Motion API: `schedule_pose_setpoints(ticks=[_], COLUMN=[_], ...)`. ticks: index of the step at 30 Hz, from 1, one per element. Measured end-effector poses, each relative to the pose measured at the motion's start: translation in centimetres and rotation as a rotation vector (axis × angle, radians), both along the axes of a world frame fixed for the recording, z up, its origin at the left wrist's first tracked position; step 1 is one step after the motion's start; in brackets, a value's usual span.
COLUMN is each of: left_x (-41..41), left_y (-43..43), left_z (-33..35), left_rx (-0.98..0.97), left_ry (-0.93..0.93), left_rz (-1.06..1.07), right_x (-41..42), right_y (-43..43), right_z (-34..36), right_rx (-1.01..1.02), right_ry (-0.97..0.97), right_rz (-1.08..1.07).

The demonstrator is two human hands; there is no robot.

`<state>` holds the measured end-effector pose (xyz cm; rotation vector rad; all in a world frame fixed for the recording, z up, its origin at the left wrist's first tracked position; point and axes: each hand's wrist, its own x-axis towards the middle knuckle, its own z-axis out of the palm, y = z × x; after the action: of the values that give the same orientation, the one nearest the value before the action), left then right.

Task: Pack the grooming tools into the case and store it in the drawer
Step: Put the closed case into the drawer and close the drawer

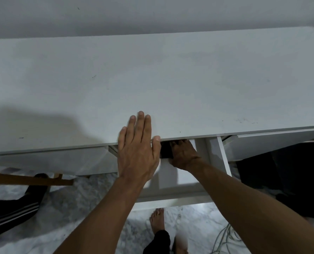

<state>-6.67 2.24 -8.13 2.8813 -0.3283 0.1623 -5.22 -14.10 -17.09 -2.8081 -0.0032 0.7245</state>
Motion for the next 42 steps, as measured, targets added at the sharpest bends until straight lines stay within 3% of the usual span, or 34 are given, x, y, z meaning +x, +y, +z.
schedule_pose_setpoints(ticks=[7,11,16,23,30,42], left_x=[-0.1,-0.7,-9.6,-18.6,-19.7,-19.4], left_y=[0.2,0.1,-0.1,1.2,1.7,0.9], left_z=[0.7,2.5,2.6,-0.6,-1.4,-2.1], left_rx=[0.027,0.035,-0.114,-0.018,0.054,-0.004], left_ry=[0.06,0.191,0.189,0.217,0.183,0.132], left_rz=[-0.025,-0.028,-0.074,-0.074,-0.005,0.012], right_x=[-4.0,-8.0,-14.5,-21.2,-23.1,-21.6], right_y=[-0.8,-0.8,-0.3,-0.3,-0.4,-0.8], right_z=[4.7,9.0,13.0,12.3,11.3,10.3], right_rx=[0.066,0.09,0.094,0.017,-0.008,0.017], right_ry=[-0.009,-0.084,-0.241,-0.219,-0.174,-0.189], right_rz=[-0.037,-0.035,-0.021,-0.037,-0.04,-0.027])
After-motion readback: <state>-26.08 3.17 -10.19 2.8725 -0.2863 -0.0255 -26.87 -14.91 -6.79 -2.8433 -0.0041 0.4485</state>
